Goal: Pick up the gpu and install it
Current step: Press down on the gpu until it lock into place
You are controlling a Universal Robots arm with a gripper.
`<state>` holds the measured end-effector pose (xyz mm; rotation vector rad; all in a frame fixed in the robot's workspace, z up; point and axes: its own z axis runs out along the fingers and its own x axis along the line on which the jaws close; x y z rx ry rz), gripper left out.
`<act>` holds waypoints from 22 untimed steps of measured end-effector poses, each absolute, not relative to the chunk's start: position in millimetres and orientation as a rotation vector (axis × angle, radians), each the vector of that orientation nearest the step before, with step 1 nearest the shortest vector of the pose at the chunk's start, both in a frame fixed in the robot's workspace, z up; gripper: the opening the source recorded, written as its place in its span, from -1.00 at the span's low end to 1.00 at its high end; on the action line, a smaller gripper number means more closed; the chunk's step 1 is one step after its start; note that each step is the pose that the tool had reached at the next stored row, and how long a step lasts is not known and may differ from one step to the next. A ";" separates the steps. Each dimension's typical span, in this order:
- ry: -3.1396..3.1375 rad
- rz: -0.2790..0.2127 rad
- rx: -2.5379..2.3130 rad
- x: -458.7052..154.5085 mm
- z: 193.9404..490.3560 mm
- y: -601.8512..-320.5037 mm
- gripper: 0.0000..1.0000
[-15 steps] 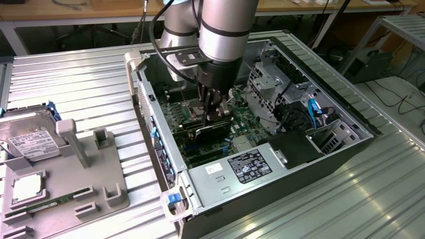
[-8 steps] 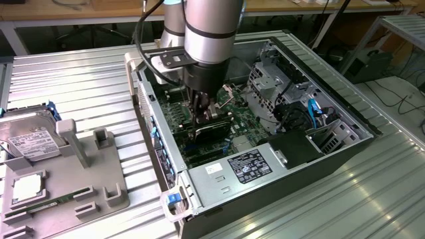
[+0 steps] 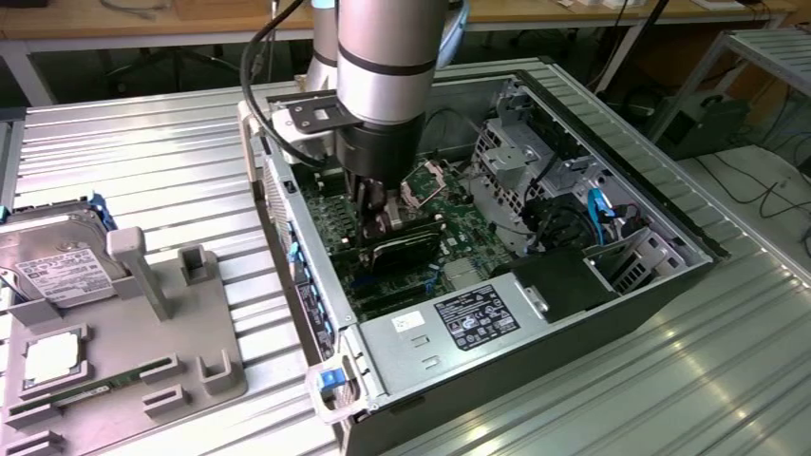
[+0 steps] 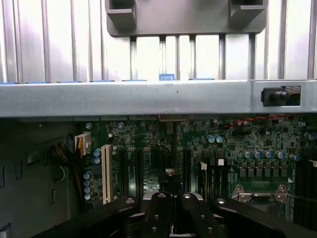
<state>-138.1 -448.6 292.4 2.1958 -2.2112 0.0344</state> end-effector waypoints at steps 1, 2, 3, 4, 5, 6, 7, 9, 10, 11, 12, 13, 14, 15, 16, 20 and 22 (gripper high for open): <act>-2.211 0.034 2.196 -140.1 292.2 -448.6 -0.73; -2.211 0.034 2.196 -143.1 291.9 -448.6 -0.73; -2.211 0.035 2.196 -143.7 291.9 -448.5 -0.73; -2.211 0.035 2.196 -143.7 291.9 -448.5 -0.73; -2.210 0.035 2.197 -143.7 291.9 -448.5 -0.73; -2.211 0.035 2.196 -144.0 291.9 -448.5 -0.73; -2.211 0.035 2.196 -144.5 291.9 -448.6 -0.73; -2.211 0.035 2.196 -144.8 291.9 -448.5 -0.73; -2.211 0.035 2.196 -144.8 291.9 -448.5 -0.76; -2.211 0.035 2.196 -144.8 291.9 -448.5 -0.76; -2.211 0.035 2.196 -144.8 291.9 -448.5 -0.79; -2.211 0.035 2.196 -144.9 291.9 -448.5 -0.79; -2.210 0.035 2.197 -145.0 291.8 -448.5 -0.79; -2.203 0.034 2.204 -145.1 291.7 -448.1 -0.79; -2.185 0.034 2.222 -145.1 291.2 -448.1 -0.79; -2.139 0.034 2.268 -144.9 290.3 -447.9 -0.79; -2.139 0.034 2.268 -145.0 290.3 -447.9 -0.79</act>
